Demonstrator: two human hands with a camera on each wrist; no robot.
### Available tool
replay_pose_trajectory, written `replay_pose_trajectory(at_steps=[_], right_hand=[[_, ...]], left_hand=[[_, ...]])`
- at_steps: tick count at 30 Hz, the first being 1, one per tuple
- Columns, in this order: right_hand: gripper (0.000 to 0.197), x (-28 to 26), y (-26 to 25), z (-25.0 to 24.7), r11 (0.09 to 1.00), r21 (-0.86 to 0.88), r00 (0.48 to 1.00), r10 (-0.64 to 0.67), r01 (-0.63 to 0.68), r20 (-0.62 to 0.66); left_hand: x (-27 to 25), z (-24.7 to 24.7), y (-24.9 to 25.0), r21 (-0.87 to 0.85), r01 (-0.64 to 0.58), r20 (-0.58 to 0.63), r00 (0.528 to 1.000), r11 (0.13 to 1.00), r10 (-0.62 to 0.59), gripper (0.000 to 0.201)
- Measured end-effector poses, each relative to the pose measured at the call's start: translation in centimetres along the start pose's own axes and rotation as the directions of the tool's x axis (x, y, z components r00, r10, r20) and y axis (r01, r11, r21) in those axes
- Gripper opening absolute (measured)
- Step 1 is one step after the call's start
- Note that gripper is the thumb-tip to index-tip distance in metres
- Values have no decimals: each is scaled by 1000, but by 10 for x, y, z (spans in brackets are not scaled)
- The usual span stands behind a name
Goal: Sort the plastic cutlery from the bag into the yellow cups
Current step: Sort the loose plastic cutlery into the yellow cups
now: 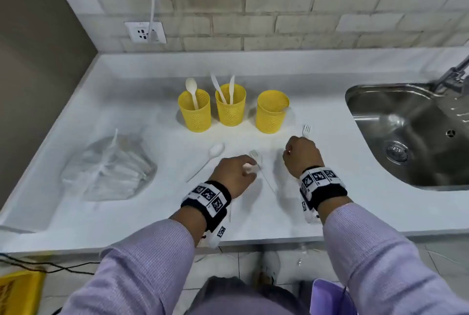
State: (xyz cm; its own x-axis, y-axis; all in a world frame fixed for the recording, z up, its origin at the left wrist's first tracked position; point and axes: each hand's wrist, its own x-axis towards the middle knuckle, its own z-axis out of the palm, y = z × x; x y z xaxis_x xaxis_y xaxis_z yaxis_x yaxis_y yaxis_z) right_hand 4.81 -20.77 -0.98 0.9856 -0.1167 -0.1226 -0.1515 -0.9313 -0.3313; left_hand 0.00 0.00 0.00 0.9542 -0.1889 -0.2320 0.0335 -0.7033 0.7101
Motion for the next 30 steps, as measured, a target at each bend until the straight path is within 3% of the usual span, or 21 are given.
replay_pose_trajectory(at_steps=[6, 15, 20, 27, 30], right_hand=[[26, 29, 27, -9, 993, -47, 994, 110, -110, -15], [27, 47, 41, -17, 971, 45, 972, 234, -234, 1], [22, 55, 41, -15, 960, 87, 964, 265, -266, 24], [34, 57, 40, -17, 929, 146, 941, 333, -340, 65], [29, 53, 43, -21, 920, 170, 935, 345, -354, 79]], left_hand=[[20, 35, 22, 90, -18, 72, 997, 996, 11, 30], [32, 51, 27, 327, -23, 41, 999, 945, 10, 19], [36, 52, 24, 339, 52, 3, 998, 939, -57, 19], [37, 44, 31, 324, 147, -9, 988, 935, -153, 47], [38, 39, 34, 309, 186, -31, 982, 933, -186, 42]])
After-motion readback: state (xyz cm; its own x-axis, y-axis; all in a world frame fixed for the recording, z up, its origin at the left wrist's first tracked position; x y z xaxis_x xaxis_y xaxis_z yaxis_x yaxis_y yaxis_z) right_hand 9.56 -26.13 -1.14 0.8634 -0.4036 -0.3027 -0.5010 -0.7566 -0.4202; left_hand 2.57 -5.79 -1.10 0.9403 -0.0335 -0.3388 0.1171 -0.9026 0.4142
